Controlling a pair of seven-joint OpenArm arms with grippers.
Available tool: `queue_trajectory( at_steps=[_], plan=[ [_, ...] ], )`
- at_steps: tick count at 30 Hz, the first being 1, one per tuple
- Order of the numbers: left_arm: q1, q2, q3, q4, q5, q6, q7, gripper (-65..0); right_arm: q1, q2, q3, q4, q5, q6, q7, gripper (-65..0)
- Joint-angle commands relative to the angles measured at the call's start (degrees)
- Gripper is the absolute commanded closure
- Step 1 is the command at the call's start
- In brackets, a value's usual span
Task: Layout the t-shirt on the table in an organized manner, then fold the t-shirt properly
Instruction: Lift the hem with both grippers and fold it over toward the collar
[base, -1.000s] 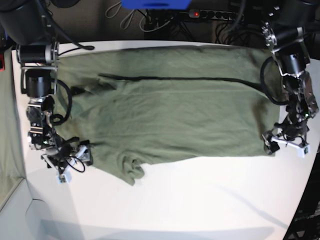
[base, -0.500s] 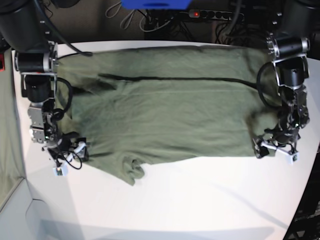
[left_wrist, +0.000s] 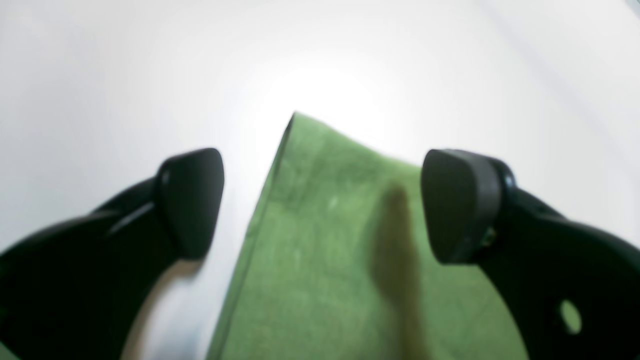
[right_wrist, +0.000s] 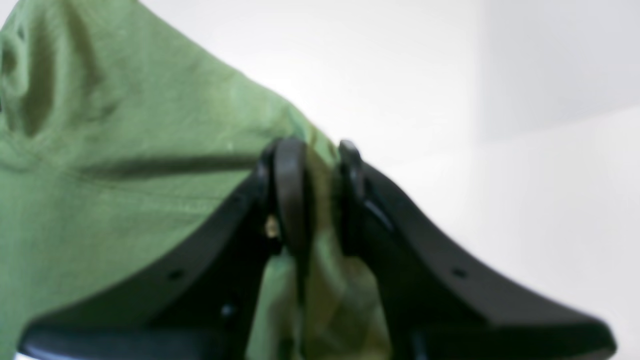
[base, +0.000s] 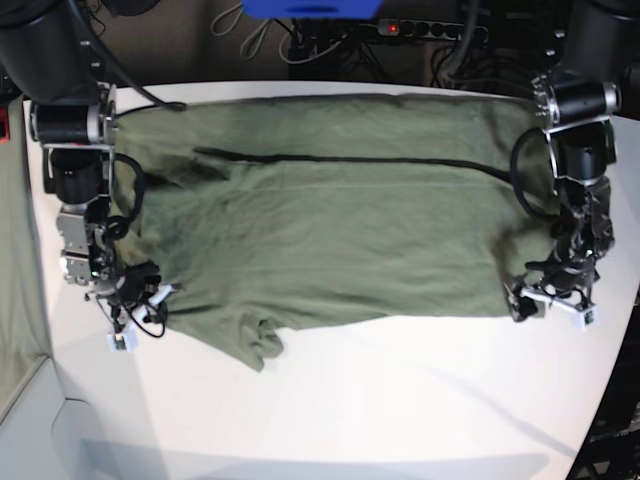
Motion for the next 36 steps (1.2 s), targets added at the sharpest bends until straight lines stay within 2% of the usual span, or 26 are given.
queue_trajectory(
  at_steps=[1,7,10,12,14,17,21,26,30,31,36],
  plan=[
    [-1.7,-0.7,1.2,-0.4,-0.7,-0.1,-0.2,-60.6,1.5,0.6,0.1,0.6,0.5,0.2,0.6,-9.9],
    [-2.4,0.4,4.1,-6.7,-0.7,-0.1,-7.5,-60.5,0.8,0.6,0.1,0.6,0.5,0.2,0.5,-9.9],
    [-2.5,0.4,4.1,-9.1,-0.7,-0.1,-8.0,-59.9,0.4,0.6,0.0,0.6,0.5,0.2,0.5,-9.9],
    [-2.5,0.6,4.1,-9.3,-0.7,-0.3,-8.0,-55.6,0.3,0.7,0.0,0.6,0.5,0.2,0.6,-9.9],
    [-2.5,0.6,4.1,-9.7,-0.7,-0.3,-8.0,-46.2,0.2,0.7,0.0,0.6,0.5,0.2,0.5,-9.9],
    [-2.4,0.7,4.1,-9.7,-0.7,-0.1,-8.1,-22.3,0.1,0.7,0.0,0.6,0.5,0.2,0.5,-9.9],
    [-2.4,0.5,3.9,-9.7,-0.7,-0.1,-8.1,-0.4,0.0,0.8,0.0,0.6,0.5,0.2,0.5,-9.9],
    [-2.3,0.3,3.5,-8.9,-1.2,-0.2,-8.0,0.0,0.0,0.9,0.3,1.0,0.5,0.2,0.5,-9.8],
    [-1.9,0.3,3.5,-5.4,-1.2,-0.6,-7.7,-0.1,0.1,0.9,0.4,1.3,0.6,0.5,0.5,-3.0],
    [-0.7,0.3,3.5,-3.5,-1.3,-0.6,-6.4,-0.1,0.1,0.9,0.4,2.1,0.6,0.5,0.5,-0.2],
    [4.1,0.5,1.3,8.4,-1.3,-0.6,0.4,-0.1,-4.3,2.2,0.6,8.9,0.8,0.4,0.5,0.0]
  ],
)
